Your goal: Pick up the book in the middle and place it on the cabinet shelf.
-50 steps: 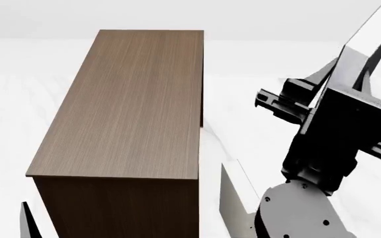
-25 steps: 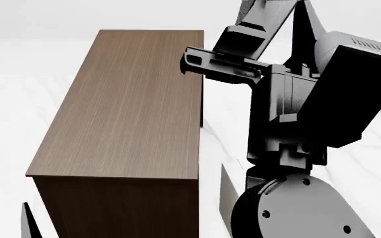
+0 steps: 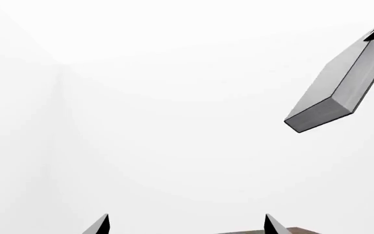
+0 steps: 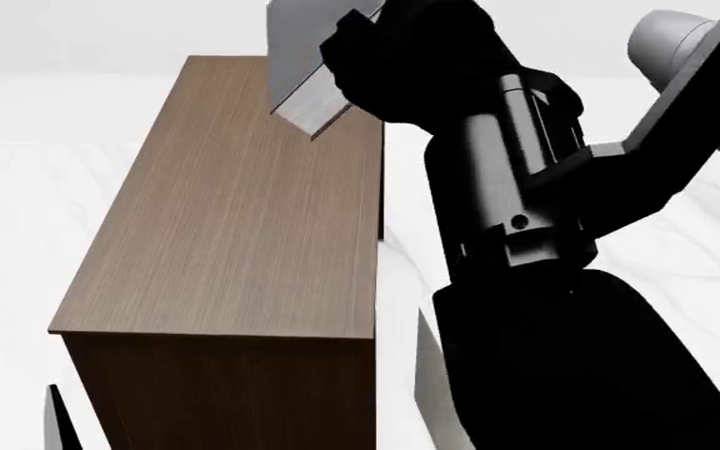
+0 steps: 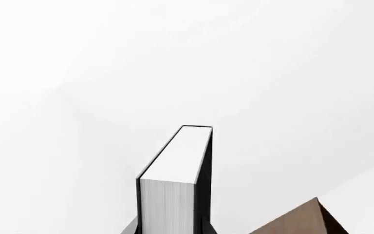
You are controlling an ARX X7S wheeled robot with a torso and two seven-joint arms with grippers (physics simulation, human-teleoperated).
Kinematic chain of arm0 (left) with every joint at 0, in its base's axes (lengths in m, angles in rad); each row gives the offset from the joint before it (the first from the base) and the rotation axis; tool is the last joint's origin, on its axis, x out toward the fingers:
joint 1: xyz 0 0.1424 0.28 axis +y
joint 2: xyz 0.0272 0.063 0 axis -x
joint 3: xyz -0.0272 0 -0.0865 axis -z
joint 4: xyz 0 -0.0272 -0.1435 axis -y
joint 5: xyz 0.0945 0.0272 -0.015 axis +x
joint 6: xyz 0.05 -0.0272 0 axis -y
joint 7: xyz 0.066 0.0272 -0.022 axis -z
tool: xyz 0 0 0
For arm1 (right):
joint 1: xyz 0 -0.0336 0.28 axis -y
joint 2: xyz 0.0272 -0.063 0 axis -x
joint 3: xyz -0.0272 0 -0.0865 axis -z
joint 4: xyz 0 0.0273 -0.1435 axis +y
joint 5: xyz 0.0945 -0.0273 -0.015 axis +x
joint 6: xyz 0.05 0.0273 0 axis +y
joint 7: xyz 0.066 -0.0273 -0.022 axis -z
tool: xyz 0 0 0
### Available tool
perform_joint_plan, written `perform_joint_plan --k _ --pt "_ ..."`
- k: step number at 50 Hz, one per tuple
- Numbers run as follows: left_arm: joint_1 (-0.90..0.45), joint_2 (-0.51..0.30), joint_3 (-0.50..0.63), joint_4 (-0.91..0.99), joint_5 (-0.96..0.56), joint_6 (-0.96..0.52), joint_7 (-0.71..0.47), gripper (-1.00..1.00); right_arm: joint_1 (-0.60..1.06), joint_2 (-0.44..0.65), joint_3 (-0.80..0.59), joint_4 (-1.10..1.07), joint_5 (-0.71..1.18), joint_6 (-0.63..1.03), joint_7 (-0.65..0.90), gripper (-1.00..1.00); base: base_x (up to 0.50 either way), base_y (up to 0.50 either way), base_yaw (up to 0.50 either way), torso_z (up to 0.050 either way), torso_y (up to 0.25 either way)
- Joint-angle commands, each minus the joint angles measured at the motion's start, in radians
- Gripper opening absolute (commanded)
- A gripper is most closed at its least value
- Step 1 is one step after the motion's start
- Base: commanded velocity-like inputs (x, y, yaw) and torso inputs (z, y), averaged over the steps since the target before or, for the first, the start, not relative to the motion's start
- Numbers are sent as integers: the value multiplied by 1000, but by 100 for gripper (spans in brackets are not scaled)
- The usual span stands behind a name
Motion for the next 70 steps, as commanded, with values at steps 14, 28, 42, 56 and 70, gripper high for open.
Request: perform_joint_plan --k 14,28,42,56,70 --pt "-2 6 -11 -38 -8 27 16 100 26 -159 25 180 289 -96 36 -100 0 0 0 0 1" --pt "-5 -2 -3 -59 -25 33 17 100 57 -163 -88 227 317 -205 23 -100 0 0 0 0 1" --pt "-6 -10 -4 -53 -48 18 18 100 166 -164 -194 291 430 -392 3 -100 0 0 0 1 1" --pt "-8 -15 -1 -58 -70 6 20 100 212 -151 -274 428 497 -468 -64 -100 0 0 0 0 1" --pt "-7 -17 8 -57 -71 1 20 100 209 -108 -372 529 427 -470 6 -100 0 0 0 0 1"
